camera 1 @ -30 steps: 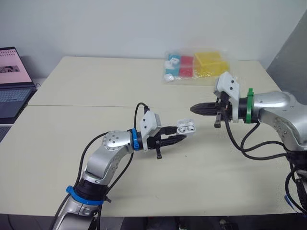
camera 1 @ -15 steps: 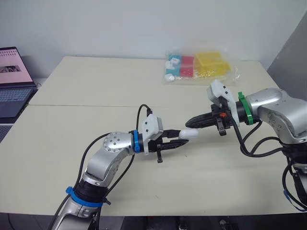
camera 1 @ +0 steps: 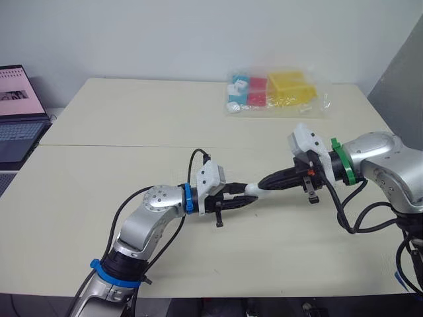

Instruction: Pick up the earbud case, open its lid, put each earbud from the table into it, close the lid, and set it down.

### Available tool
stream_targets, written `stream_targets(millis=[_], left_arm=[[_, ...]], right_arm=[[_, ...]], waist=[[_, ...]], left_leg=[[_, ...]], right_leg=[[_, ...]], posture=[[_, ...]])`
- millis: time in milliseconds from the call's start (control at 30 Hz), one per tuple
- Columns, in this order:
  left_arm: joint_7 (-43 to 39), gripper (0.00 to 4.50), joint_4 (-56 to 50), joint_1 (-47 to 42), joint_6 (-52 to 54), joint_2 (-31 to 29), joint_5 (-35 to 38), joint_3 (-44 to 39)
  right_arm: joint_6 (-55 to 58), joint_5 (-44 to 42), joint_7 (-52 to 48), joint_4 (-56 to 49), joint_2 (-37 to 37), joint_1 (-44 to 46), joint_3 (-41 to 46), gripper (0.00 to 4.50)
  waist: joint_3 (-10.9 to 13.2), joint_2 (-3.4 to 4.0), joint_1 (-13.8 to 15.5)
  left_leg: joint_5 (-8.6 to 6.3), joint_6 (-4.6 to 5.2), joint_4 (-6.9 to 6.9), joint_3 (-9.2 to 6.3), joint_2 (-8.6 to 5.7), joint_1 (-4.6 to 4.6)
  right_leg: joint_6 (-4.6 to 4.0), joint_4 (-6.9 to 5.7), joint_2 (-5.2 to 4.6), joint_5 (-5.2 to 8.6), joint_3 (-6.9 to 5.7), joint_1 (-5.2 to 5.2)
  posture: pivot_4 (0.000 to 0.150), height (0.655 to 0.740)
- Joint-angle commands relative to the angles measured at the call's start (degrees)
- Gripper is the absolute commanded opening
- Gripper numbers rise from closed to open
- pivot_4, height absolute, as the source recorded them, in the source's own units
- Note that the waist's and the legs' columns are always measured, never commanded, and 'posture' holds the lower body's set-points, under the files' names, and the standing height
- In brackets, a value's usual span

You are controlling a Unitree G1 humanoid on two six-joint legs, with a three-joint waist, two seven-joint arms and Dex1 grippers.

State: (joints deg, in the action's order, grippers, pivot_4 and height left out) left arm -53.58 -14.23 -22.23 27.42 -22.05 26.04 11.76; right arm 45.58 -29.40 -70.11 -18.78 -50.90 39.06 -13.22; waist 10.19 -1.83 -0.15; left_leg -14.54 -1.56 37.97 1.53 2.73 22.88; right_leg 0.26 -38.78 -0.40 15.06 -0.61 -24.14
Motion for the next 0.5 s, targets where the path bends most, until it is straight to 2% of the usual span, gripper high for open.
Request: stream_targets(millis=[33, 133, 267, 367, 500], left_arm=[[1.39, 0.78, -1.03, -0.66, 11.43, -1.36, 5.82, -1.78], [3.01, 0.78, 0.30, -1.12, 16.93, -1.47, 7.71, -2.68], [5.65, 0.78, 5.30, -3.36, 25.69, -0.18, 10.83, -4.57], [8.82, 0.78, 12.17, -6.29, 29.53, 0.87, 9.33, -4.83], [7.45, 0.78, 16.38, -8.55, 30.88, 0.24, 8.62, -3.54]], right_arm=[[-8.80, 5.93, 4.50, -2.05, -0.95, -3.84, 3.39, 0.00], [-12.87, 8.24, 6.38, -3.13, -1.01, -7.05, 4.94, 0.00], [-17.86, 12.01, 10.22, -8.07, -1.29, -15.91, 6.49, 0.00], [-17.50, 12.63, 13.17, -12.89, -0.51, -22.32, 7.46, 0.00], [-16.05, 12.22, 15.32, -16.37, 0.24, -25.23, 7.73, 0.00]], waist=[[0.00, 0.00, -0.02], [0.00, 0.00, -0.06], [0.01, -0.02, 0.09], [0.01, -0.02, 0.11], [0.02, -0.03, -0.34]], left_leg=[[0.00, 0.00, 0.00, 0.01, 0.00, -0.02], [0.00, 0.00, -0.01, 0.02, -0.02, -0.02], [0.00, -0.01, -0.01, 0.00, -0.01, -0.02], [0.01, -0.01, 0.01, 0.00, -0.02, -0.01], [0.01, -0.02, 0.04, 0.04, -0.04, -0.10]], right_leg=[[0.00, -0.01, 0.00, 0.00, 0.02, 0.00], [0.01, -0.02, 0.00, 0.01, 0.03, -0.02], [0.01, -0.01, 0.01, 0.01, -0.02, 0.01], [0.02, -0.04, 0.01, 0.01, -0.05, 0.01], [0.03, -0.10, -0.01, 0.00, 0.05, 0.03]], posture=[[0.150, 0.7378], [0.150, 0.7378], [0.150, 0.7378], [0.150, 0.7378], [0.150, 0.7378]])
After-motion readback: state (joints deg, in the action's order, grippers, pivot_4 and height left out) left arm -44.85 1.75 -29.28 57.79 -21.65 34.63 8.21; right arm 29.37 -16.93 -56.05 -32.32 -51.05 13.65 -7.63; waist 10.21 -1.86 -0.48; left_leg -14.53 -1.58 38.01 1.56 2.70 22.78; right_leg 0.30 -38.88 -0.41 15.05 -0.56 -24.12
